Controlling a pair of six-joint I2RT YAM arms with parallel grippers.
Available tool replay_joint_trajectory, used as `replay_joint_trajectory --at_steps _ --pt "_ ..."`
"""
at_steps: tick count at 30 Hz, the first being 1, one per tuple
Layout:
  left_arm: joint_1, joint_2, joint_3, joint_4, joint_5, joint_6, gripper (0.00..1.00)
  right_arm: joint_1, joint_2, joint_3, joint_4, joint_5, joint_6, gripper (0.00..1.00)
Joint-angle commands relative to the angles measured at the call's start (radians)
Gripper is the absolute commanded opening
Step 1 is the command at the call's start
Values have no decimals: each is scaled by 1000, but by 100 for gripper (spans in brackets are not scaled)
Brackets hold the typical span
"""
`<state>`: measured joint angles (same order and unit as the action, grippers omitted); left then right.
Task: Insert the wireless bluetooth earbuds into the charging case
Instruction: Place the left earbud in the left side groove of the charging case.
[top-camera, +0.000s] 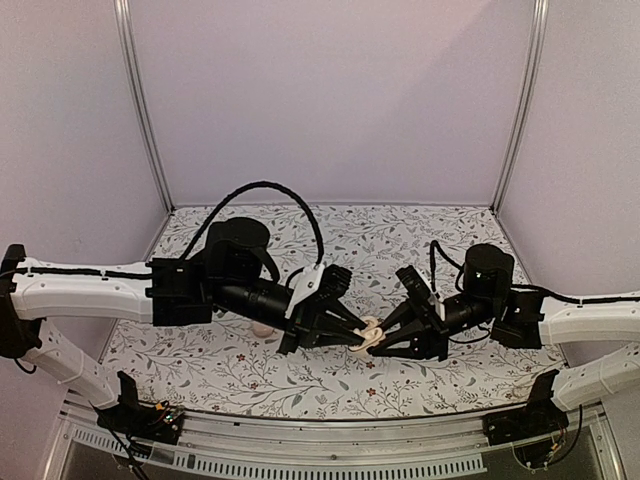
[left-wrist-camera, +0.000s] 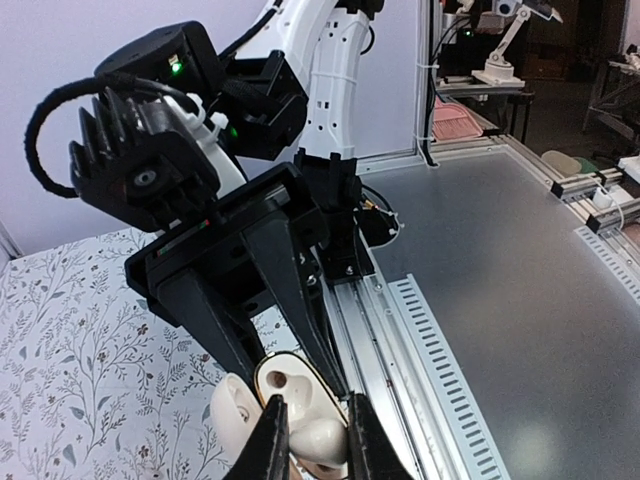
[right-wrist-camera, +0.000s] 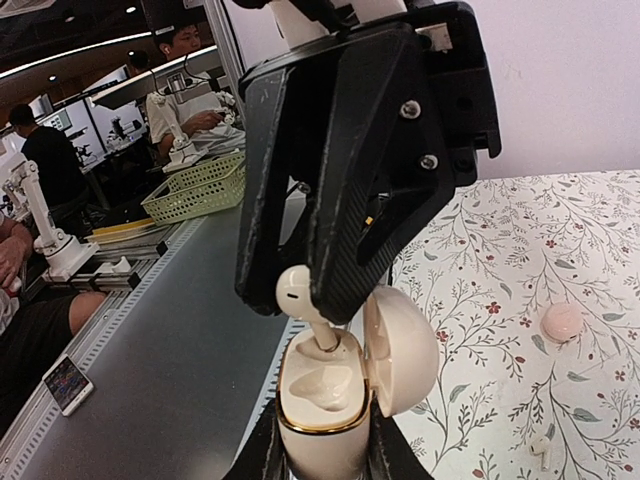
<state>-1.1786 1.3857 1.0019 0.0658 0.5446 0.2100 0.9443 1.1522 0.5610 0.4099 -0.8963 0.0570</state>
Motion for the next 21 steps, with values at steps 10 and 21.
replay_joint_trajectory --at_steps 10,21 --pt "-14 2 31 -63 40 56 13 7 -1 60 24 -84 12 18" --pt "-14 18 58 -124 4 70 19 11 12 82 11 -119 18 17"
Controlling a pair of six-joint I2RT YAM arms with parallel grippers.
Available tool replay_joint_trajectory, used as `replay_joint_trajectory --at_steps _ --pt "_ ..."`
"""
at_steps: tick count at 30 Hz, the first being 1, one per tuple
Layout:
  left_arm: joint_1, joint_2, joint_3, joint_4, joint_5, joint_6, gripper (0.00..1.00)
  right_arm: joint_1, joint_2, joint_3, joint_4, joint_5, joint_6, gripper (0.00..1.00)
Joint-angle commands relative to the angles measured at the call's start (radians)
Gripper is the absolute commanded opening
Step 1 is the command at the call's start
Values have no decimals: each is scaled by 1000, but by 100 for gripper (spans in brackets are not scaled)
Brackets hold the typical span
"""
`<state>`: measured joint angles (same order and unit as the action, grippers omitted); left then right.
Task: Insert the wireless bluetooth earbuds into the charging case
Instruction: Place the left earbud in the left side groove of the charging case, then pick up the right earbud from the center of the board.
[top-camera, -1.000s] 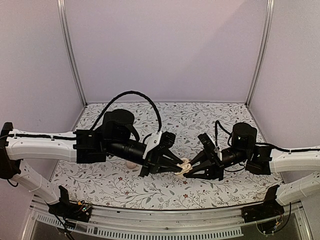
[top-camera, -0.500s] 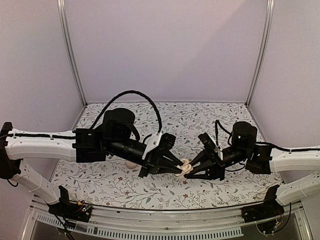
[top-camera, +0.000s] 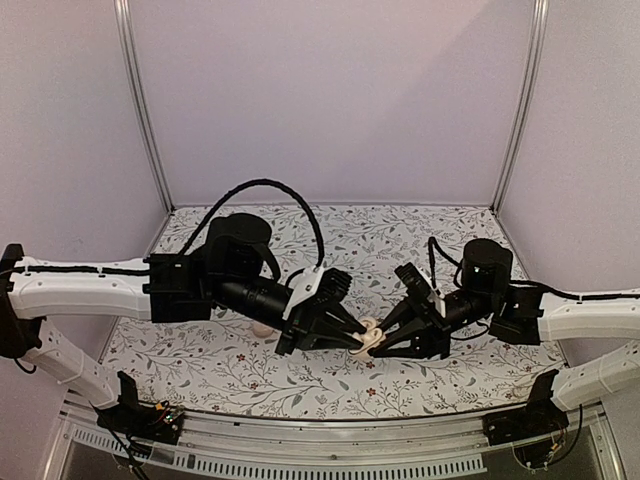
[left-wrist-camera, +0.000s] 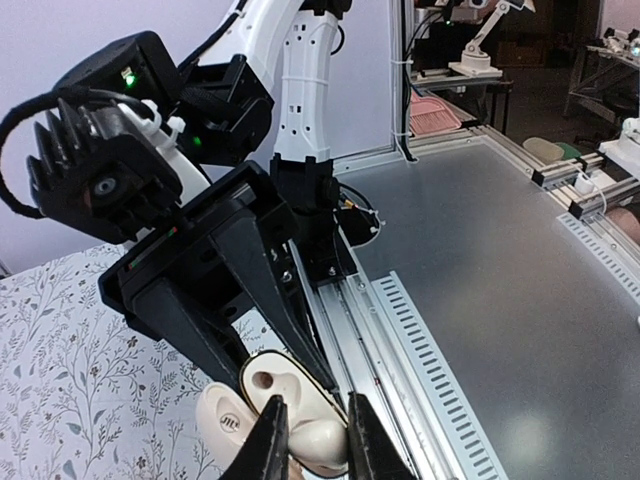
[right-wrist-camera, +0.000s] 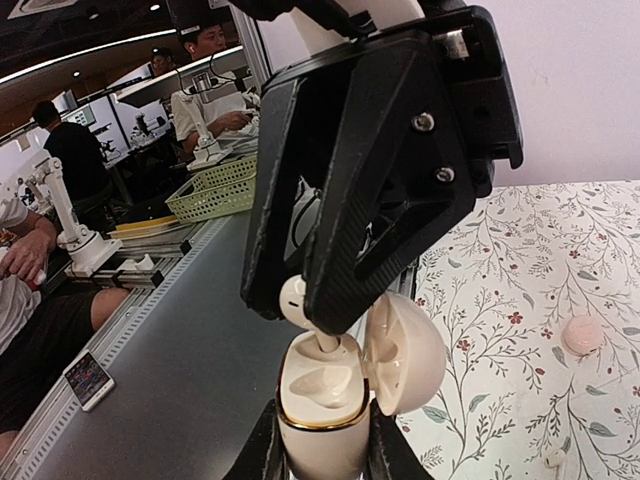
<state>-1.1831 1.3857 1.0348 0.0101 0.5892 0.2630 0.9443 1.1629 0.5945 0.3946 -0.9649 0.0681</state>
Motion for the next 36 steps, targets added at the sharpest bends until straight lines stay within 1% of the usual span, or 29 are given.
replay_joint_trajectory --at_steps 1,8,12,16,21,23,25,26,29,32,36 --pt "-10 19 24 -67 -43 19 22 11 1 50 25 -49 5 17" --pt "-9 7 18 -63 -66 25 33 12 -2 50 20 -46 1 17" --pt "-9 -6 16 -60 -79 25 36 12 -3 47 19 -34 1 17" --pt "-9 -39 15 -48 -97 25 39 12 1 36 19 19 -2 16" --pt "-9 -103 21 -28 -146 4 42 12 2 20 24 123 -22 15" --pt "2 -137 14 3 -180 -28 43 11 0 10 29 160 -28 15" --pt "30 -172 -12 41 -202 -78 46 12 -8 -1 40 200 -25 15" --pt "50 -185 -30 58 -215 -110 48 9 -10 -5 45 214 -21 15" --pt "134 -218 -89 97 -194 -219 48 -8 -18 -15 54 228 -3 15" --pt "196 -231 -142 97 -217 -309 49 -38 -33 -38 60 243 18 17" --pt "231 -194 -191 25 -330 -393 49 -91 -79 -79 60 273 33 17"
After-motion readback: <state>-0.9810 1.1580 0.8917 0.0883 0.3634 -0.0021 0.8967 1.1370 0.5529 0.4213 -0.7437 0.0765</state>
